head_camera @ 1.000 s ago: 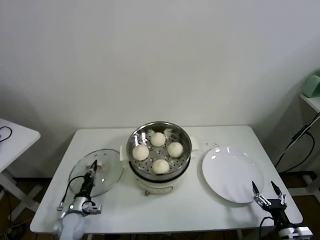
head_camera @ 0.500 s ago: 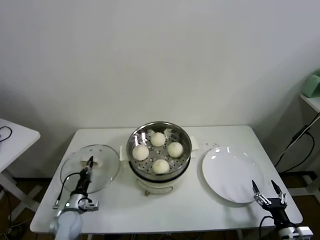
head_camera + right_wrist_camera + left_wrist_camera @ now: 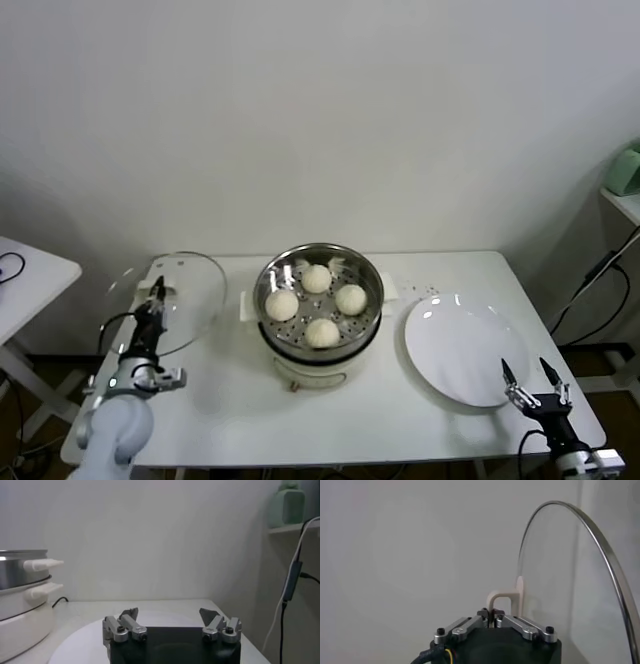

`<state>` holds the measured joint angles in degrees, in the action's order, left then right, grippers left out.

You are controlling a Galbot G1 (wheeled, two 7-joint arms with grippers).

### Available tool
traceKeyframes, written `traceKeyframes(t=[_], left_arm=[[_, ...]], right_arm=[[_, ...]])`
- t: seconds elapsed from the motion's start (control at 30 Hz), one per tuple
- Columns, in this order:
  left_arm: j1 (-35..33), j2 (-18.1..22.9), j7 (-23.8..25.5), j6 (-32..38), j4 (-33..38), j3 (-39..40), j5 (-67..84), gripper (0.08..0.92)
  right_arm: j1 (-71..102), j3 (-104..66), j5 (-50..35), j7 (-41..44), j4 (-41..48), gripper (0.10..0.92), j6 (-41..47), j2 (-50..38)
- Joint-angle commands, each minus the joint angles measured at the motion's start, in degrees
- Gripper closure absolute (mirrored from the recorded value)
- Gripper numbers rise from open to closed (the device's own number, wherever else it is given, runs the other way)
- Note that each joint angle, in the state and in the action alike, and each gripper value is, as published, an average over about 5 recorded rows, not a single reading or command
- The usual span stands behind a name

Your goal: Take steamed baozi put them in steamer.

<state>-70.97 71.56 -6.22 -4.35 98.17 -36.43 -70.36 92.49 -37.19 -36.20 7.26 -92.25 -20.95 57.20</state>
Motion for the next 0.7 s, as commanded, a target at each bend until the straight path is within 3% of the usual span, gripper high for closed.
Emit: traceKeyframes(t=[0.03, 0.33, 0.7], left_arm=[[1.5, -5.8, 5.8, -12.3, 10.5, 4.7, 9.4, 0.856], [5.3, -8.6, 10.5, -23.7, 15.6, 16.5, 8.0, 0.856], [12.0, -4.0, 16.4, -28.8, 15.8, 31.0, -1.6, 0.856]], right_arm=[[0.0, 0.0, 0.0, 0.1, 0.1, 0.203, 0.0, -0.2], [-0.7, 0.7, 1.2, 0.2, 0.7, 0.203, 0.3, 0.4], [-1.3, 1.0, 1.8, 0.0, 1.0, 0.203, 1.2, 0.6]])
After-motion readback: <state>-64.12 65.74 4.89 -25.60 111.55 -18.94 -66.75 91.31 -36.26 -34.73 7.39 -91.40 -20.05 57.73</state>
